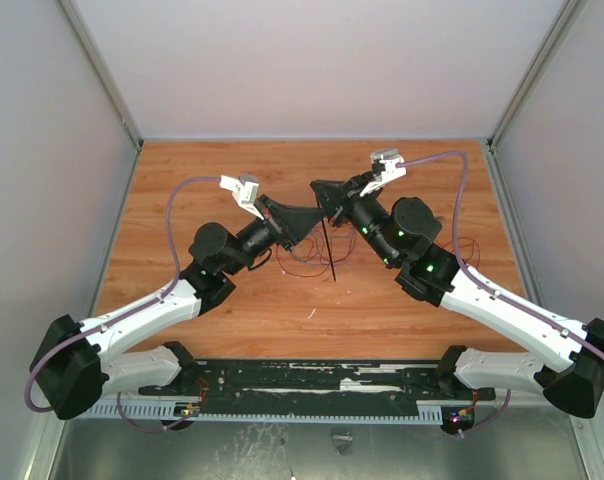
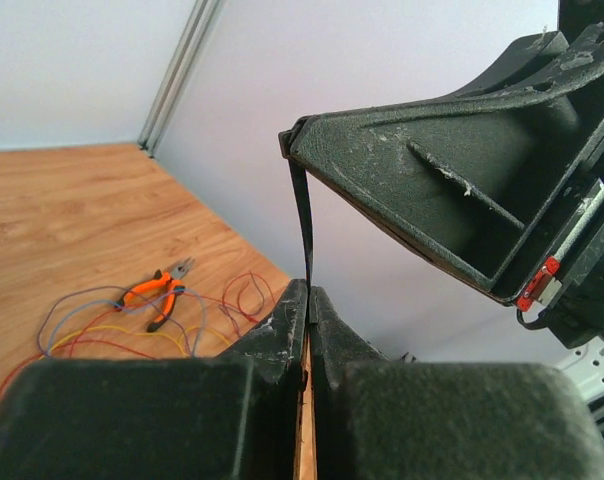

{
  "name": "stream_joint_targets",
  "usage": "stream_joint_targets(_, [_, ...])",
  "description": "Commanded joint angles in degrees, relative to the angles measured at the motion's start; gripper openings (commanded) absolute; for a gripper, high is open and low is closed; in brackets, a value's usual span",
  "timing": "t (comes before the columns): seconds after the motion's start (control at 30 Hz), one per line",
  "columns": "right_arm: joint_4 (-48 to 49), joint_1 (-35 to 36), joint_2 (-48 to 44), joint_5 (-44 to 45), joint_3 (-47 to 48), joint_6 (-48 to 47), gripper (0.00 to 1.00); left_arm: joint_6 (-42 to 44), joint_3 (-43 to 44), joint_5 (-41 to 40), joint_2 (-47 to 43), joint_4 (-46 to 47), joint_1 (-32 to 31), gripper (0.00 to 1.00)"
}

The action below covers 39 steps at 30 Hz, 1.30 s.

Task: Zip-tie the wires
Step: Pick up the ribbon at the center of the board.

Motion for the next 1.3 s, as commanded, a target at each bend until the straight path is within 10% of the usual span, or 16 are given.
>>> stream_joint_targets(0.0, [-0.91,0.59,0.29,1.94,0.48,-1.16,0.00,1.13,2.07,-1.11,0.05,0.68,-0.33,0.03])
stream_joint_targets(0.4, [-15.92,-1.51,-5.31,4.75,4.43,-5.36,0.41,0.00,3.05,-4.40,1.12,-3.73,-0.33,0.00])
stream_joint_targets(0.8, [-26.62,-2.69,-12.34,-9.94,-0.41,-18.76,0.42,-2.68,9.70,-11.53,2.08,-14.46,-0.33,0.00])
stream_joint_targets(1.27, [-11.44,14.00,2.95,20.89,-3.45,-28.85,0.41,-7.49,14.71,-31.54,2.72,-26.99,-0.32,0.00])
